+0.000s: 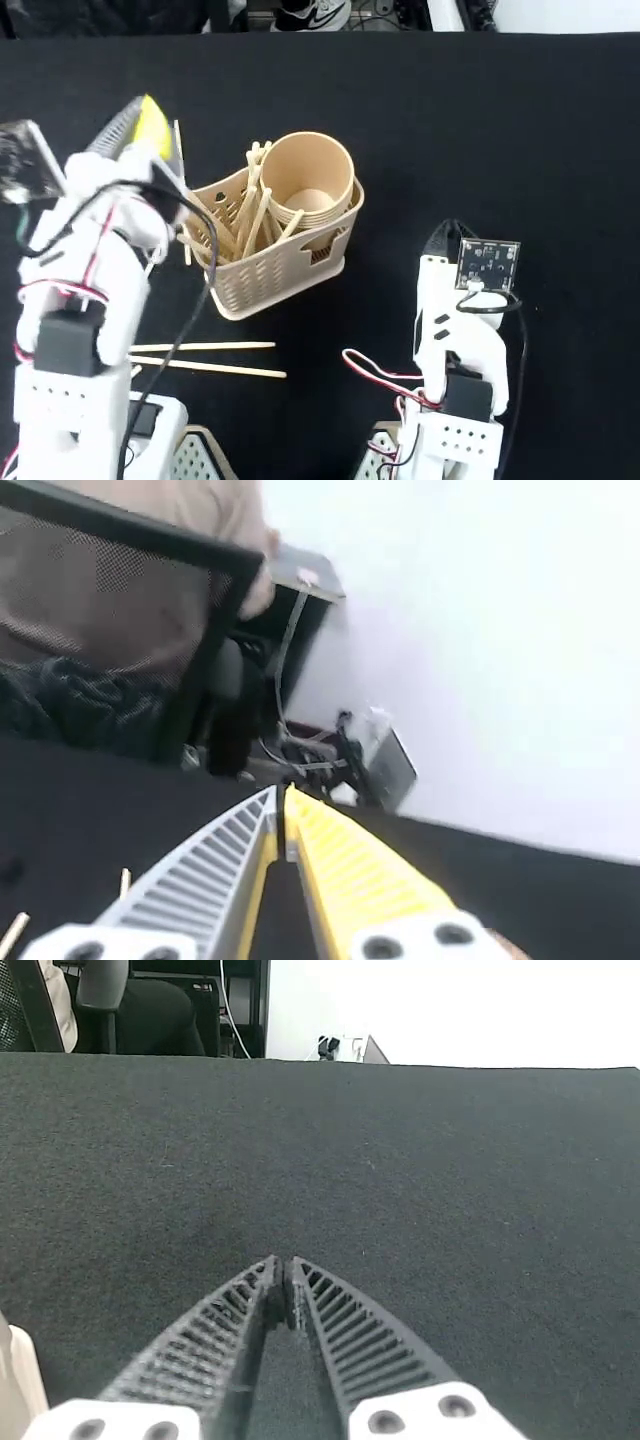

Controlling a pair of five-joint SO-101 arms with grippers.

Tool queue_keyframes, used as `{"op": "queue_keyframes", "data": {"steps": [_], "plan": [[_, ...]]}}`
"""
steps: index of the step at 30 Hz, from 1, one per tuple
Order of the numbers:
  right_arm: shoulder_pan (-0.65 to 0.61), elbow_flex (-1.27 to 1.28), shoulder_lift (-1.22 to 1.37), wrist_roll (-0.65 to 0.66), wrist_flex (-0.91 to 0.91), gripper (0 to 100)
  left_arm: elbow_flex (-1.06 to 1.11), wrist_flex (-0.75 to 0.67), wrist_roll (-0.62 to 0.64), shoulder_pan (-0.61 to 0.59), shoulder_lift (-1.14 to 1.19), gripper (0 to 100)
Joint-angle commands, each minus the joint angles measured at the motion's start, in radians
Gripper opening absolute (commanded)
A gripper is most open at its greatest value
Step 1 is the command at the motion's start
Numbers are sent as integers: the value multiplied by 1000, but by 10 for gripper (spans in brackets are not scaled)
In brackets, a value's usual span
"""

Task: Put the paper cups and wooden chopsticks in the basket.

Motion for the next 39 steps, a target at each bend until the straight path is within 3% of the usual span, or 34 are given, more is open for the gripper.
{"op": "queue_keyframes", "data": {"steps": [1, 4, 6, 8, 12, 17, 24, 31, 39], "plan": [[11, -15, -47, 9, -5, 13, 120, -63, -14, 59, -84, 28], [11, -15, -47, 9, -5, 13, 160, -55, -14, 56, -147, 51], [11, -15, -47, 9, -5, 13, 137, 12, -6, 48, -193, 137], [11, -15, -47, 9, -5, 13, 74, 112, 20, -2, -224, 197], [11, -15, -47, 9, -5, 13, -101, 293, 20, -185, -176, 191], [11, -15, -47, 9, -5, 13, -360, 523, -64, -401, 201, 191], [11, -15, -47, 9, -3, 13, -659, 743, -350, -421, 801, 191], [11, -15, -47, 9, -3, 13, -843, 755, -574, -453, 1274, 191], [11, -15, -47, 9, -5, 13, -1205, 764, -654, -521, 1722, 191]]}}
